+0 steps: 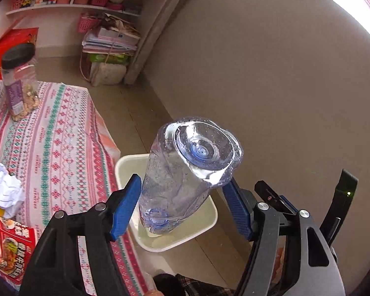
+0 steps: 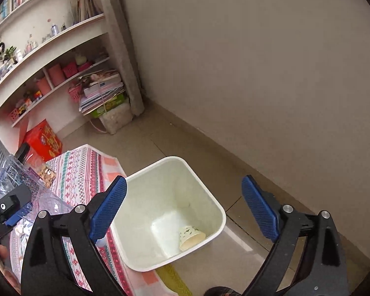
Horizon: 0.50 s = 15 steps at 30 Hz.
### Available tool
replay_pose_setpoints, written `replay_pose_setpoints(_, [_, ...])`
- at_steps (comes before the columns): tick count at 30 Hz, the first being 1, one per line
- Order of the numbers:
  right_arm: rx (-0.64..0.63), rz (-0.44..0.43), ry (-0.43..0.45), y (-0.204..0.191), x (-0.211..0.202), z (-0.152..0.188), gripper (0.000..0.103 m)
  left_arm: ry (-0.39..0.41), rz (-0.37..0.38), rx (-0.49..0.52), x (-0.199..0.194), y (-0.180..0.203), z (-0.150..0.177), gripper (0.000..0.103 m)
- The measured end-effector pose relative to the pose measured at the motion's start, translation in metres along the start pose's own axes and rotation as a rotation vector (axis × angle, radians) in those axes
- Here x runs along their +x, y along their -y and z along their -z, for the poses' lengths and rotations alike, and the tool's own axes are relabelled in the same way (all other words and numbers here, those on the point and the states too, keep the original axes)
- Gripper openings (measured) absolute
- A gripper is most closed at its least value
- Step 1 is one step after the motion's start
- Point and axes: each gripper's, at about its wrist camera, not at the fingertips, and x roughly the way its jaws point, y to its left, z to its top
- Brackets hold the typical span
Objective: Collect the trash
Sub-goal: 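Lower the plastic bottle into the white bin and open the left tool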
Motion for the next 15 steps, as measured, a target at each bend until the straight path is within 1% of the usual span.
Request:
replay_pose_setpoints(3, [0.003, 0.012, 0.019, 0.003, -0.005, 0.001, 0.09, 0.006, -0.005, -0.002, 0.003, 0.005, 0.002, 0.074])
replay_pose_setpoints(5, [-0.011, 0.011, 0.032, -0.001, -0.008, 0.003, 0.09, 0.024, -0.021, 0.012, -0.004, 0.006, 0.003, 0.074])
replay_pose_setpoints(8, [-0.03, 0.005, 0.047, -0.006, -0.011, 0.004, 0.09, 0.081, -0.111, 0.074, -0.021, 0.009, 0.005, 0.074])
replay_pose_setpoints(11, [-0.058, -0.011, 0.059, -0.016, -0.014, 0.005, 0.09, 0.146, -0.22, 0.141, -0.039, 0.01, 0.008, 0.074])
replay_pose_setpoints(15, [-0.103, -0.039, 0.067, -0.035, -0.018, 0.011, 0.09, 0.215, -0.327, 0.216, -0.063, 0.01, 0.012, 0.076])
